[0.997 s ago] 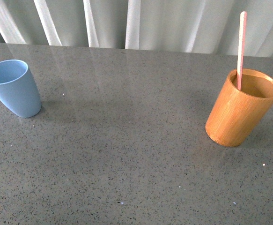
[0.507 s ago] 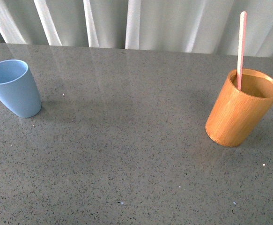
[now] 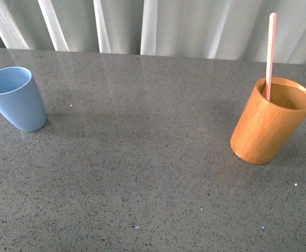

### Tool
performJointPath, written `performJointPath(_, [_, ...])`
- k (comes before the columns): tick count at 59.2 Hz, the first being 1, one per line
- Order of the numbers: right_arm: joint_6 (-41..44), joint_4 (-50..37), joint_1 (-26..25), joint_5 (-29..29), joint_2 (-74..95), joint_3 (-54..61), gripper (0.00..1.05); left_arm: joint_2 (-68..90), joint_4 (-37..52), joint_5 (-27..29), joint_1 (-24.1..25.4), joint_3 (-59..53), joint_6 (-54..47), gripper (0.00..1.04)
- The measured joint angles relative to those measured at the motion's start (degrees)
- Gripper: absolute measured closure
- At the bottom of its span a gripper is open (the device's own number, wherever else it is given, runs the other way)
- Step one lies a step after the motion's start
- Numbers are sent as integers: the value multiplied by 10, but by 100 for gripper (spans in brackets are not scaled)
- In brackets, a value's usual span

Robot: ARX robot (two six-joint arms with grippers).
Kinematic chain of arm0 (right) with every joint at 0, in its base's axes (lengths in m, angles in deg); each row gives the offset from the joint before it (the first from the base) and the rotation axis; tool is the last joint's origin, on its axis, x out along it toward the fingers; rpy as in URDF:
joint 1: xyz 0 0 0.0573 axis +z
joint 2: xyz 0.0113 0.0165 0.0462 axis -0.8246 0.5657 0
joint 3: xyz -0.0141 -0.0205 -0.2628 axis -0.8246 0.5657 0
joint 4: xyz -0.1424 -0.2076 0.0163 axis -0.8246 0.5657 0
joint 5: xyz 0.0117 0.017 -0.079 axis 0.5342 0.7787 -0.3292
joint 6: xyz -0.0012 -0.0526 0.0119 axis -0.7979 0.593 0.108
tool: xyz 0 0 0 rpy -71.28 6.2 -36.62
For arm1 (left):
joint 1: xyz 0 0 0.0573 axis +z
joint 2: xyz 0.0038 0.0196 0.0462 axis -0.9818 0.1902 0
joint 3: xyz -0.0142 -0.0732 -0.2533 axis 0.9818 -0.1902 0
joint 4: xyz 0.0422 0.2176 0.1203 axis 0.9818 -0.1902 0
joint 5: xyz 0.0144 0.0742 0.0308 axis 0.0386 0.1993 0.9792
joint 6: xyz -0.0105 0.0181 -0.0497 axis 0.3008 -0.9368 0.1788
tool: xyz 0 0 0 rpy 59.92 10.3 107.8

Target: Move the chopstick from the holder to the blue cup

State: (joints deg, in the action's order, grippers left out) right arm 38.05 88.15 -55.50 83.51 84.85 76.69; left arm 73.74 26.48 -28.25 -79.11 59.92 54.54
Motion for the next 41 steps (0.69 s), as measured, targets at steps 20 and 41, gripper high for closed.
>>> performJointPath(20, [0,0,0,0,0,0,10,0,0,0,0,0,0,7])
performJointPath(41, [0,0,0,0,0,0,10,129,-75,13,24,55,97,7])
